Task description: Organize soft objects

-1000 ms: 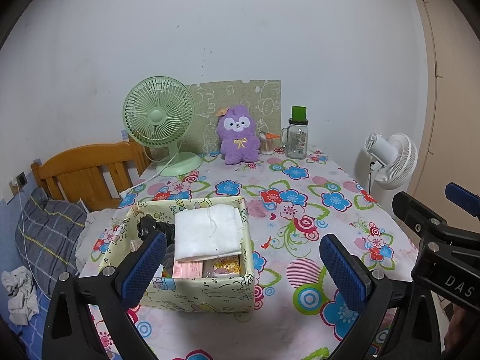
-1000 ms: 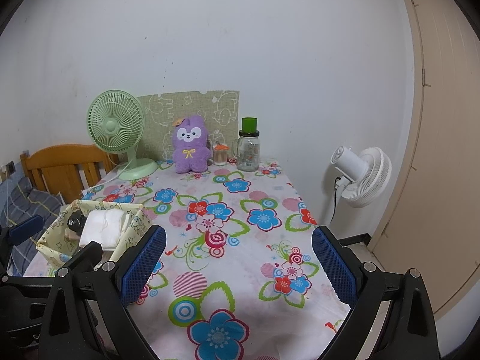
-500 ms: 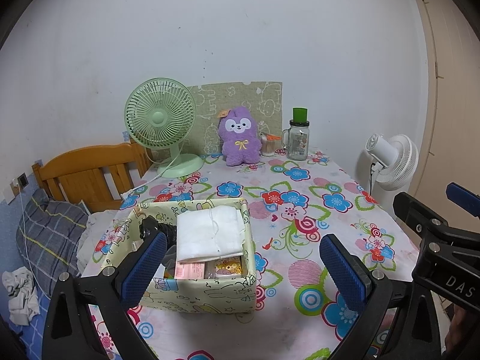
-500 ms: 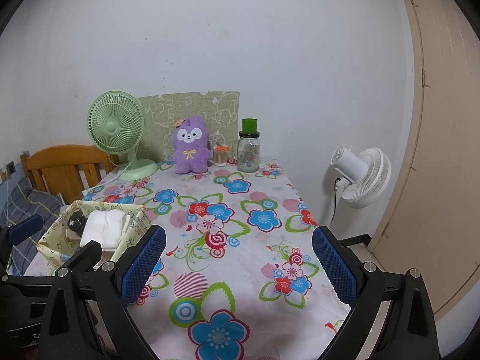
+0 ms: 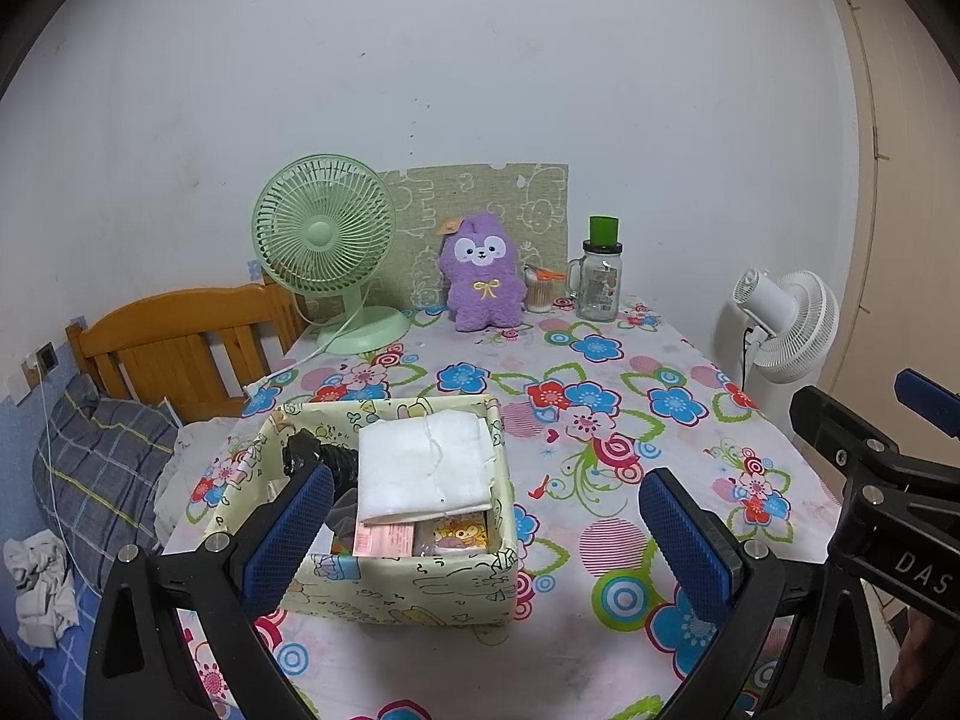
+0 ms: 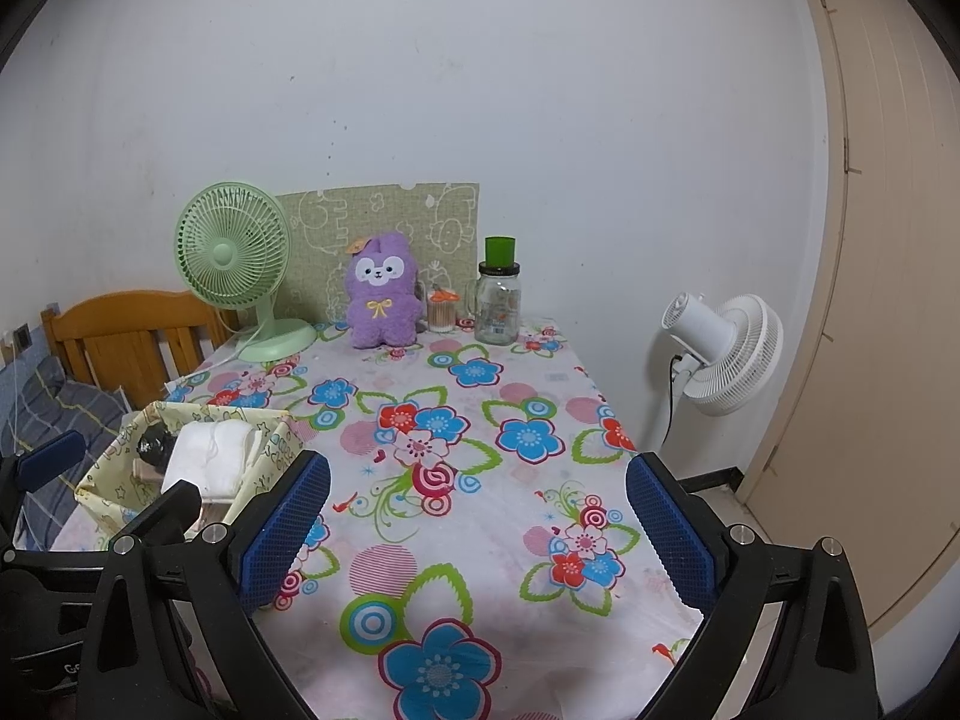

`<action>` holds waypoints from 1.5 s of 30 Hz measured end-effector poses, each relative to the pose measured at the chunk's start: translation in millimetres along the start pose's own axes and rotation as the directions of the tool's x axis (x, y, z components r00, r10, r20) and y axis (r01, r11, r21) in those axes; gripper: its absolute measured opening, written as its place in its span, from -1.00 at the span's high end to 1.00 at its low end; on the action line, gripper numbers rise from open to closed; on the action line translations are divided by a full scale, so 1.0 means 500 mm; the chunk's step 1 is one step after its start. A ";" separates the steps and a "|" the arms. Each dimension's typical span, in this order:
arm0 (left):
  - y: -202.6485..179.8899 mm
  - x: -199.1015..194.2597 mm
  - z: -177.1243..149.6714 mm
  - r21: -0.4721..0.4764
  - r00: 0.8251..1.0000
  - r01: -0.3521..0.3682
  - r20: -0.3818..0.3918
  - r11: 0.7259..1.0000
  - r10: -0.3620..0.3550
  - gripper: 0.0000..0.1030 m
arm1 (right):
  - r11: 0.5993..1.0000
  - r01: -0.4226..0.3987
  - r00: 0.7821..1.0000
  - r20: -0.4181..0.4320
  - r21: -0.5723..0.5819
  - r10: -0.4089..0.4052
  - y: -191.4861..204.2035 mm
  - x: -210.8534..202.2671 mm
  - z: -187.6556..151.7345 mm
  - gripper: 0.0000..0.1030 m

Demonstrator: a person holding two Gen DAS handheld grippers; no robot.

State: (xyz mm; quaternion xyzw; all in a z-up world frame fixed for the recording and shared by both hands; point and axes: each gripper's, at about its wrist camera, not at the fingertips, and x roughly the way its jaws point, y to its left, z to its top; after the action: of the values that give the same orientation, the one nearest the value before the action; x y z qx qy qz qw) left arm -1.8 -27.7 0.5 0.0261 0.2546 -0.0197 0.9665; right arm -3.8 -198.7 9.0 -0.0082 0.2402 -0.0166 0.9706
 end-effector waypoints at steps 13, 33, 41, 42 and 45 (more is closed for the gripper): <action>0.004 0.000 -0.001 -0.007 1.000 0.002 -0.001 1.000 -0.002 -0.99 | 1.000 -0.008 1.000 -0.001 0.014 0.008 -0.001 0.000 0.000 -0.96; 0.005 0.001 0.000 -0.008 1.000 0.000 0.002 1.000 0.000 -0.99 | 1.000 -0.009 1.000 0.000 0.015 0.009 0.000 0.001 0.000 -0.96; 0.006 0.001 0.000 -0.009 1.000 0.001 0.001 1.000 -0.001 -0.99 | 1.000 -0.008 1.000 0.000 0.015 0.008 0.000 0.001 0.000 -0.96; 0.006 0.000 -0.001 -0.008 1.000 0.000 0.002 1.000 0.000 -0.99 | 1.000 -0.009 1.000 0.000 0.014 0.009 0.000 0.001 0.000 -0.97; 0.006 0.000 0.000 -0.008 1.000 -0.002 0.003 1.000 0.002 -0.99 | 1.000 -0.009 1.000 0.001 0.015 0.009 0.000 0.000 0.000 -0.97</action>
State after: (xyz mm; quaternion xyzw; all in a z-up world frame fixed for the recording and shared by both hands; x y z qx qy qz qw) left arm -1.6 -24.8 0.7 0.0225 0.2531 -0.0178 0.9670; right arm -3.7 -198.9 8.7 0.0000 0.2395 -0.0140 0.9708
